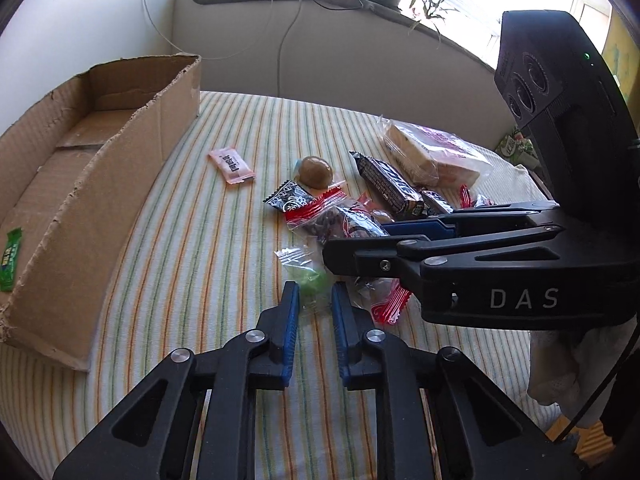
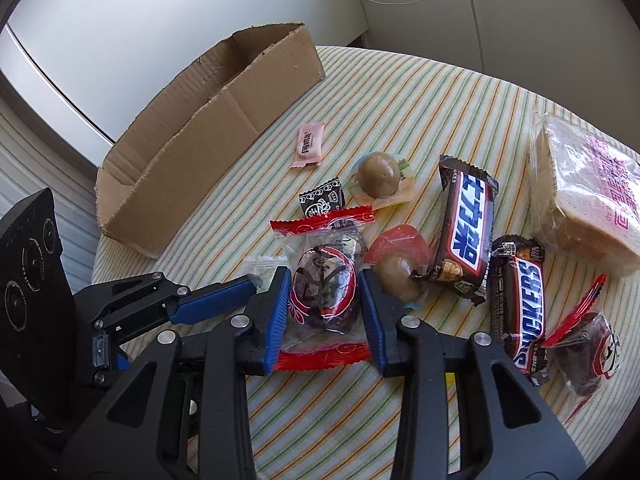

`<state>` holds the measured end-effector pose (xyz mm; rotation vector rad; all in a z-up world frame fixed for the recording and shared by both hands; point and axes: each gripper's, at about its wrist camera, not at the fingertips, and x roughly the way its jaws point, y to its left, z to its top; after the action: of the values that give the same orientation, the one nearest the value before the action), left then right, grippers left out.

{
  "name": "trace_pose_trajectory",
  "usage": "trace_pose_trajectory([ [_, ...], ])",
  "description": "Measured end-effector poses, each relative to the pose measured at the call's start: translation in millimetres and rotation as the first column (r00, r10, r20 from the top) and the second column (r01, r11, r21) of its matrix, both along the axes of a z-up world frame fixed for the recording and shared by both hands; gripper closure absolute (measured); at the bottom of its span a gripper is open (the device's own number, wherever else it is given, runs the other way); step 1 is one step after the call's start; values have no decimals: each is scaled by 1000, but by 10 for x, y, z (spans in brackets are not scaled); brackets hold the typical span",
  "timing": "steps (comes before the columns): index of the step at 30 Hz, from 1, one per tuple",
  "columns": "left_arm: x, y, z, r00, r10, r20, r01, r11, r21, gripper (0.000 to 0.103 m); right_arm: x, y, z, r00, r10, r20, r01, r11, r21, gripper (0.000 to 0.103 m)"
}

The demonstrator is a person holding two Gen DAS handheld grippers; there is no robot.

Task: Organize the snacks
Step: 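Grasp the red-ended snack bag with the right tool while the left tool grasps the small clear candy bag, then carry both bags into the cardboard box and open both tools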

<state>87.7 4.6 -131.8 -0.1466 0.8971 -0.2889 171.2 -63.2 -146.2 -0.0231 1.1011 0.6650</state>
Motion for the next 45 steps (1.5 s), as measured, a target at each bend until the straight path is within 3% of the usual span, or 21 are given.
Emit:
trace_pose_trajectory([
  [23, -278, 269, 320, 994, 67, 89, -63, 997, -46, 91, -219, -106, 334, 996, -42, 80, 38, 998, 42, 68],
  [34, -350, 694, 601, 973, 155, 169, -151, 988, -39, 91, -207, 178, 653, 987, -5, 162, -4, 998, 55, 68],
  [45, -294, 1118, 703, 948, 245, 204, -244, 969, -32, 91, 23, 617, 836, 975, 42, 220, -54, 997, 51, 68],
])
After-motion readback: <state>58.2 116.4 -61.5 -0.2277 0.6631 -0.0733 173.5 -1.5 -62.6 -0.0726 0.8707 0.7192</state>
